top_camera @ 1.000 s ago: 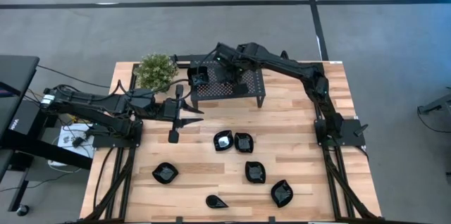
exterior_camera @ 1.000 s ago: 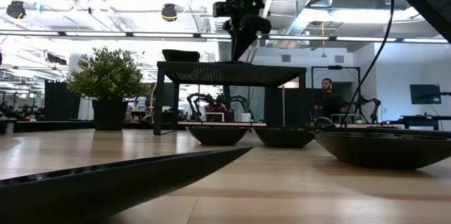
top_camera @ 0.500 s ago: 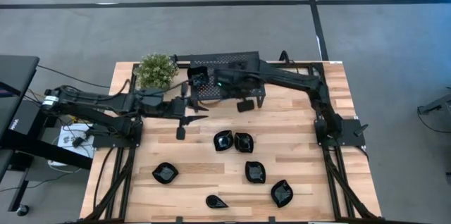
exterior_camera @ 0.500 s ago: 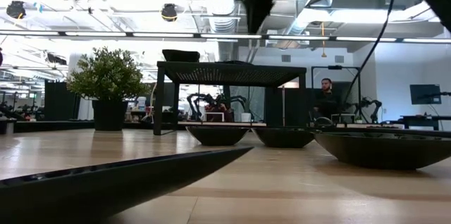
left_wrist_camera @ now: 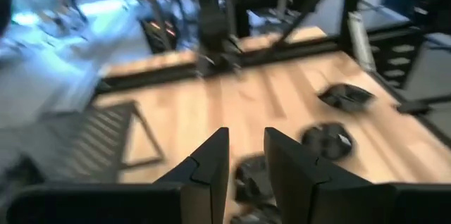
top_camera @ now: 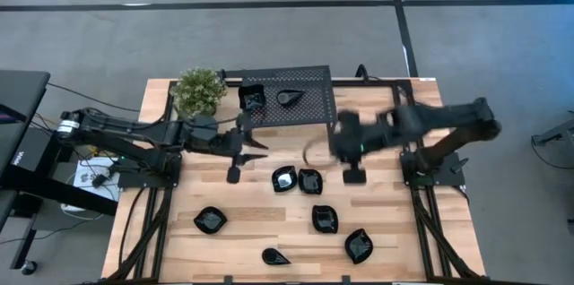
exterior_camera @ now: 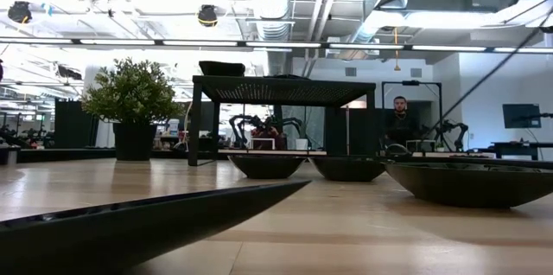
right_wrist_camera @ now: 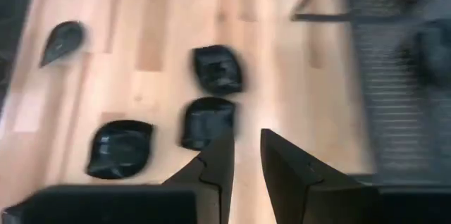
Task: Pick & Place Mini shaped plates
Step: Stack the drop shaped plate on top of the drop shaped plates on the shelf
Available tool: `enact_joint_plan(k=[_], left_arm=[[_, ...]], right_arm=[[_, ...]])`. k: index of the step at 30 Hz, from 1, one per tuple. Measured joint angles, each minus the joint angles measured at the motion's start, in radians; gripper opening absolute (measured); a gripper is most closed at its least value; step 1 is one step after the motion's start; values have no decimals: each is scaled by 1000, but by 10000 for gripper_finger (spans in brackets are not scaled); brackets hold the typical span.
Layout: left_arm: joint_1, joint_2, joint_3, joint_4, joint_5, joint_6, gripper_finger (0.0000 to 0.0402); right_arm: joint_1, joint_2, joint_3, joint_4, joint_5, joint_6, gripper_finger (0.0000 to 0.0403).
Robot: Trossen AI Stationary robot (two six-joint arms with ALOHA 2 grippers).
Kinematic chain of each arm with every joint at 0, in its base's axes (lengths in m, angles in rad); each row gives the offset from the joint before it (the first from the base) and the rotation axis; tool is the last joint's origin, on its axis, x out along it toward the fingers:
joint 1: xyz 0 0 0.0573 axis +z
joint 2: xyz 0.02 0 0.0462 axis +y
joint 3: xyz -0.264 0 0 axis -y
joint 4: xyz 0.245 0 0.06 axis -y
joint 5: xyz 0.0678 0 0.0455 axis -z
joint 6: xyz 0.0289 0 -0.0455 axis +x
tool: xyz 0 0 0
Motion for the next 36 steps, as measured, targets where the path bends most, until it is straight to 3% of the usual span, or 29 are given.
enact_joint_plan(k=[4, 7, 12, 23, 29, 36], left_arm=[[-36, 29, 0, -60, 70, -67, 92], [-78, 73, -5, -64, 138, -92, 92], [-175, 201, -43, -34, 175, -149, 92], [-369, 524, -75, 334, 170, -350, 92], [-377, 694, -77, 503, 224, -446, 92], [-378, 767, -75, 609, 283, -477, 92]], right_arm=[[119, -117, -389, 358, -31, 105, 65], [194, -164, -638, 718, 23, 154, 65], [249, -127, -906, 1166, 58, 130, 65], [193, -111, -930, 1197, 58, 212, 65], [210, -109, -930, 1209, 58, 277, 65], [243, -109, -930, 1209, 58, 277, 65]])
